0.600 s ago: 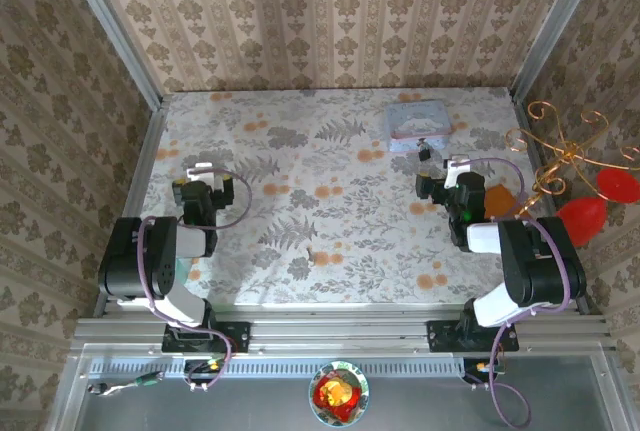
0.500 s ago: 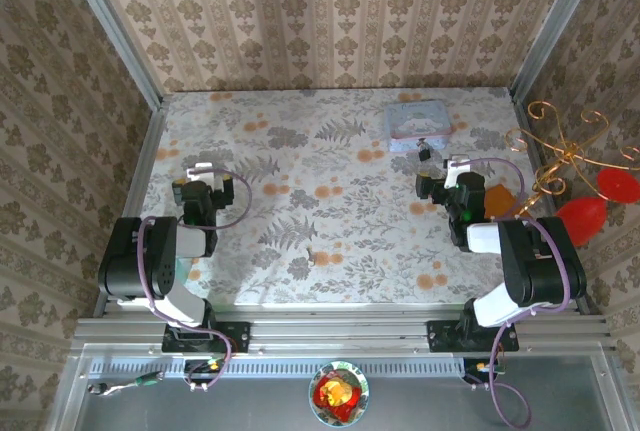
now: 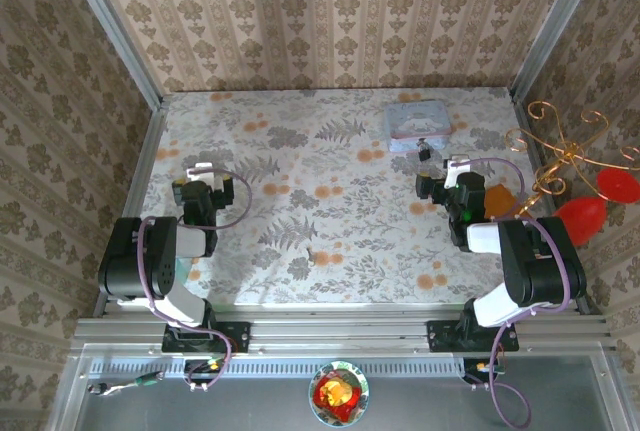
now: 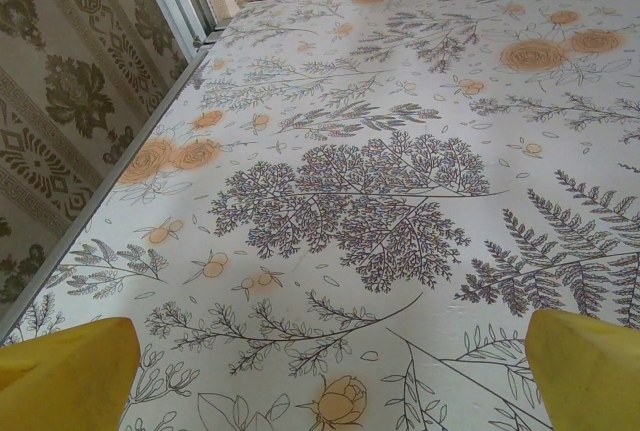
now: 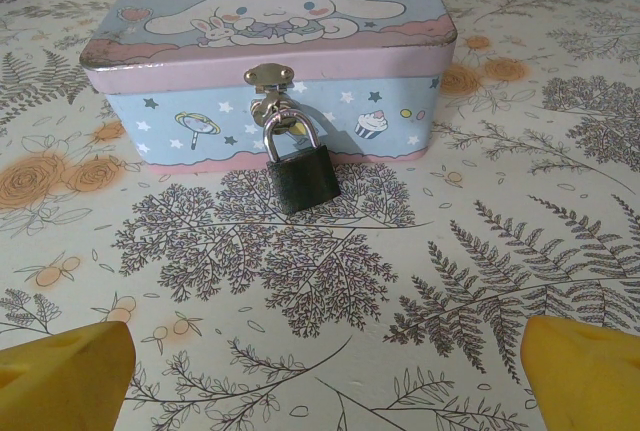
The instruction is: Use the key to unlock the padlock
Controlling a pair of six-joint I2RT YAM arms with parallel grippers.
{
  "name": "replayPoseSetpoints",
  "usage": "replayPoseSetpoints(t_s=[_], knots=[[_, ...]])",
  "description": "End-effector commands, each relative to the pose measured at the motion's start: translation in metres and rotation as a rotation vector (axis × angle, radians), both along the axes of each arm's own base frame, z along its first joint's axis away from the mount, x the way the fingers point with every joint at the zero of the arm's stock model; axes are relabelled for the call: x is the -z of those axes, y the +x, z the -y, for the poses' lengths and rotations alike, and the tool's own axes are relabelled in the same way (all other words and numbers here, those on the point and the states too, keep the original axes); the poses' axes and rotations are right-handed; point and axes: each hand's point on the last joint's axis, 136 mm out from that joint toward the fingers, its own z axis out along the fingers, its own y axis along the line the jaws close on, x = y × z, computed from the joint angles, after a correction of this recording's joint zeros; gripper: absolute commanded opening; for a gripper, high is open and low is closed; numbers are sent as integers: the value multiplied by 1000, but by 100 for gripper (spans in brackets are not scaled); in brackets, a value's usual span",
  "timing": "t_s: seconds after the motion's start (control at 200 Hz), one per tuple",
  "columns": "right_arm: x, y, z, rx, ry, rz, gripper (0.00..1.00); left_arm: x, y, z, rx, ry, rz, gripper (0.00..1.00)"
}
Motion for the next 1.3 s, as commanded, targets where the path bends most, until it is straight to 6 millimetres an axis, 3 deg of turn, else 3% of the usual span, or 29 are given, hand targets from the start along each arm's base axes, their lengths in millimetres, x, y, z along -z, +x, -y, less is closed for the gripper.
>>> replayPoseSetpoints(t_s=[0.0, 0.385, 0.505, 0.675, 0.785, 0.8, 0.89, 0.97, 1.1, 1.215, 1.295], knots=[[-9, 5, 3, 20, -10, 34, 100, -9, 4, -1, -1, -21, 37, 100], [-9, 5, 3, 20, -9, 34, 100, -11, 2, 0, 3, -17, 47, 100], [-10, 4, -2, -7, -10, 38, 100, -13, -3, 20, 86, 34, 74, 100], [-23, -3, -12, -57, -26, 71, 100, -33, -18, 23, 73, 68, 161, 100], [-28, -7, -15, -67, -33, 42, 100, -48, -21, 35, 109, 109, 154, 100], [-38, -7, -15, -67, -34, 63, 100, -51, -22, 37, 114, 113, 156, 100], [-45, -11, -20, -76, -53, 73, 100, -68, -31, 46, 126, 158, 205, 100], [-53, -13, -33, -108, -111, 86, 100, -95, -42, 51, 100, 117, 300, 100], [-80, -21, -73, -225, -182, 127, 100, -135, -58, 58, 115, -84, 361, 100], [-113, -33, -115, -359, -119, 152, 100, -149, -68, 50, 47, -229, 245, 100], [-139, -47, -144, -484, -10, 145, 100, -147, -74, 42, -21, -312, 198, 100]])
